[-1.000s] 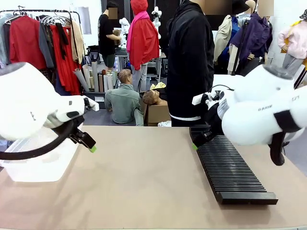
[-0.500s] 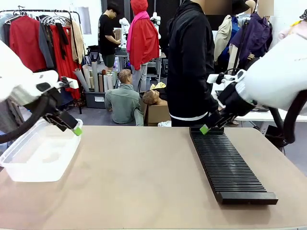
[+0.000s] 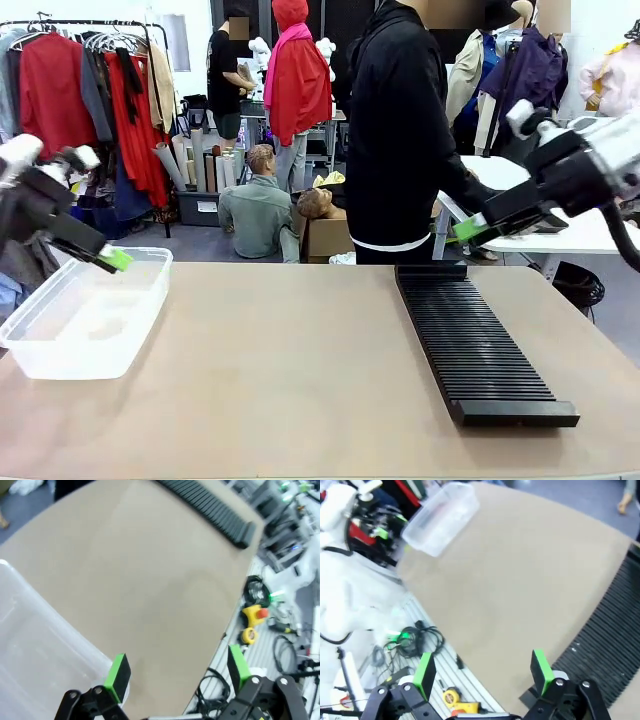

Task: Sort PCBs into racks and boxes based on the side picked up.
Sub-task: Pick up the Blank PCB handed by the Human.

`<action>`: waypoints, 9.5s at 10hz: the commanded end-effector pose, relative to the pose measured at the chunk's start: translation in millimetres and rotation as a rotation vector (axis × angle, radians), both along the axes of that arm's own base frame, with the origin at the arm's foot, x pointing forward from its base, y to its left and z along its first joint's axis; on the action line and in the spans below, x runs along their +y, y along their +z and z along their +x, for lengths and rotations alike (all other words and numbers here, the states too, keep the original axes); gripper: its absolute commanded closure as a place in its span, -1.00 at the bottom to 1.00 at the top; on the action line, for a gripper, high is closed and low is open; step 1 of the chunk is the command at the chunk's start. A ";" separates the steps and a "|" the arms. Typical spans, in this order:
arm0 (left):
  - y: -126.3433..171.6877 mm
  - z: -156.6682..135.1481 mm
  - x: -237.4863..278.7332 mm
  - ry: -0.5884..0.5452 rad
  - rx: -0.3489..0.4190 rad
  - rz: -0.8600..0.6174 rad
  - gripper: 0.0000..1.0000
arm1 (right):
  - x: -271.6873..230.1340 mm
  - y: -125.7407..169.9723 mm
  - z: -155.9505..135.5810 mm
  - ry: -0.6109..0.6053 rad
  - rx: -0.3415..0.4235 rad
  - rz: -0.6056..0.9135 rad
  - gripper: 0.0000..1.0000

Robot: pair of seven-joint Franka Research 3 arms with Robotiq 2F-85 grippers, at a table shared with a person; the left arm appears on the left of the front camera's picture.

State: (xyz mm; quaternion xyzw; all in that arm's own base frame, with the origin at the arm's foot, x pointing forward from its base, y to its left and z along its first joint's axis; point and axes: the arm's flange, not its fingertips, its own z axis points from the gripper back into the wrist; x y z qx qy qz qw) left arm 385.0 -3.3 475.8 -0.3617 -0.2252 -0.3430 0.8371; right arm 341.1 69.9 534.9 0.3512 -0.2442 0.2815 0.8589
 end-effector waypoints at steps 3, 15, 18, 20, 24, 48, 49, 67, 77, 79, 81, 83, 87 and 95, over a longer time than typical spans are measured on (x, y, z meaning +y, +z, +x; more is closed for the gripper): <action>14.2 -5.6 57.1 -0.048 0.001 -0.194 -1.00 | -59.0 -5.4 -28.8 0.067 0.044 0.210 -1.00; -8.8 18.6 123.2 0.031 0.091 -0.530 -1.00 | -163.2 -38.6 -19.1 0.068 0.187 0.407 -1.00; -15.7 23.7 122.5 0.037 0.116 -0.530 -1.00 | -163.6 -36.5 -22.3 0.082 0.178 0.420 -1.00; -16.1 20.6 121.8 0.029 0.105 -0.524 -1.00 | -165.7 -34.3 -22.7 0.070 0.130 0.476 -1.00; -21.1 20.7 118.9 0.039 0.125 -0.507 -1.00 | -161.9 -39.5 -25.8 0.066 0.205 0.404 -1.00; -21.1 20.7 118.9 0.039 0.125 -0.507 -1.00 | -161.9 -39.5 -25.8 0.066 0.205 0.404 -1.00; -21.1 20.7 118.9 0.039 0.125 -0.507 -1.00 | -160.6 -40.3 -24.7 0.058 0.202 0.407 -1.00; -21.1 20.7 118.9 0.039 0.125 -0.507 -1.00 | 35.9 -118.1 153.0 0.018 0.196 0.534 -1.00; -21.1 20.7 118.9 0.039 0.125 -0.507 -1.00 | 37.1 -124.4 153.0 0.017 0.231 0.510 -1.00; -21.1 20.7 118.9 0.039 0.125 -0.507 -1.00 | 43.9 -134.2 164.1 0.002 0.241 0.528 -1.00; -21.1 20.7 118.9 0.039 0.125 -0.507 -1.00 | 45.8 -143.7 182.8 0.025 0.239 0.555 -1.00; -21.1 20.7 118.9 0.039 0.125 -0.507 -1.00 | 47.9 -156.8 202.8 0.060 0.233 0.602 -1.00; -21.1 20.7 118.9 0.039 0.125 -0.507 -1.00 | 60.3 -190.7 248.5 0.121 0.223 0.630 -1.00; -21.1 20.7 118.9 0.039 0.125 -0.507 -1.00 | 99.8 -208.9 293.6 0.196 0.228 0.660 -1.00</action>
